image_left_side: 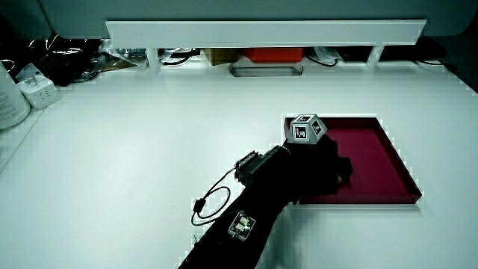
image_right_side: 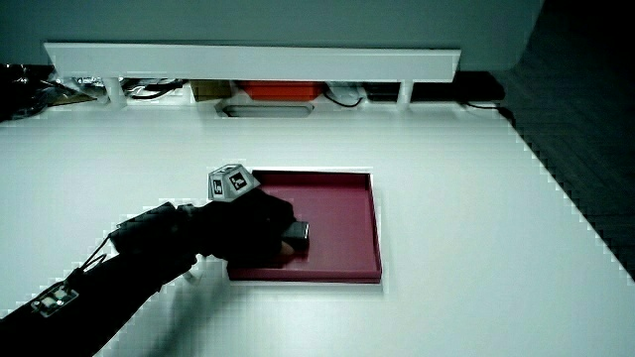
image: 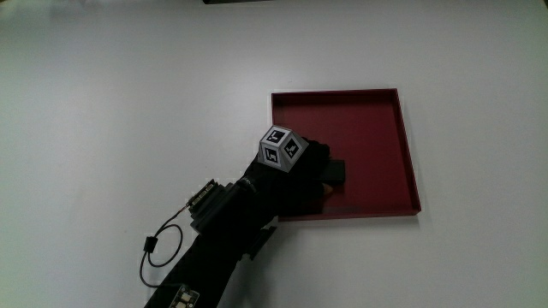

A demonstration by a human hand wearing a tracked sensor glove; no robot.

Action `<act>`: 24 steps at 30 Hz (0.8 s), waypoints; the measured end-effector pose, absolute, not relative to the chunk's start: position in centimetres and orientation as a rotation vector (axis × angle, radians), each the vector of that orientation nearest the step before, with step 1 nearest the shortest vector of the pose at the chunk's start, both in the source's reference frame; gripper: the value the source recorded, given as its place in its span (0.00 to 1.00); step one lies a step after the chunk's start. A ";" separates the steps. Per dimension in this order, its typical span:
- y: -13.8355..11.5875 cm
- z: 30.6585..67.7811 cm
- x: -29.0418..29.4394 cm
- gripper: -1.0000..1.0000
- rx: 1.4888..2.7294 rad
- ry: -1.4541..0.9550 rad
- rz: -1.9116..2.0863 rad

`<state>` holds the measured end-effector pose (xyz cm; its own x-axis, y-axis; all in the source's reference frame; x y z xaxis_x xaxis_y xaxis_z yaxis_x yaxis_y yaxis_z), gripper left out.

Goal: Pick charger from plate

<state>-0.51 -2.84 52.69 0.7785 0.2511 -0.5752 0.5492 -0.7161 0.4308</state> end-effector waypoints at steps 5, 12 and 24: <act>-2.8 52.7 -0.6 1.00 2.375 0.604 -0.671; -2.6 52.3 -0.7 1.00 2.401 0.628 -0.682; -3.6 48.5 -2.8 1.00 2.448 0.683 -0.782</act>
